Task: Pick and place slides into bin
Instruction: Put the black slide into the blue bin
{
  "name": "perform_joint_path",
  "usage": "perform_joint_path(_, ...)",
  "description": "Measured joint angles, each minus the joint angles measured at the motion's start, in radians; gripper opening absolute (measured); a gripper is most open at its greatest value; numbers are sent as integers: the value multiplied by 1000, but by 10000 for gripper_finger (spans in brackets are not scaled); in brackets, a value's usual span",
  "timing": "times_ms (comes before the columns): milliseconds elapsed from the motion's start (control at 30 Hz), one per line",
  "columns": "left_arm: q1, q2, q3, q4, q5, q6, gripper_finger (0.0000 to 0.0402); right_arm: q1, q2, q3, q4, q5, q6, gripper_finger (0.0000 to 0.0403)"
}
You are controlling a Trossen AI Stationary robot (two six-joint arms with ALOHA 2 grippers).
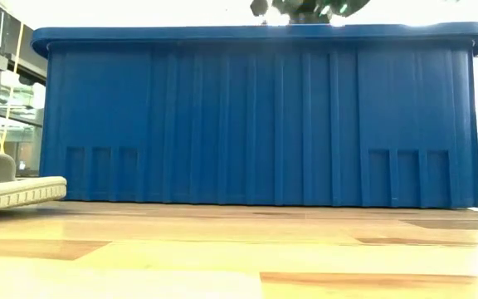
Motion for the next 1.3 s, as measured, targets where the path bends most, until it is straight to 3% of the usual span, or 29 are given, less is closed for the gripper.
perform_joint_path(267,0,0,0,6,-19,-5,227,2,136,77,-228,-56,-118,46)
perform_joint_path(567,0,0,0,6,-38,14,227,-3,148,76,-254,116,-77,46)
perform_joint_path(800,0,0,0,6,-56,15,227,-14,178,75,-306,144,-12,46)
perform_joint_path(1033,0,0,0,8,-42,-6,227,-10,245,75,-275,11,29,46)
perform_joint_path(1300,0,0,0,8,-26,-8,227,-21,294,74,-193,-29,35,46)
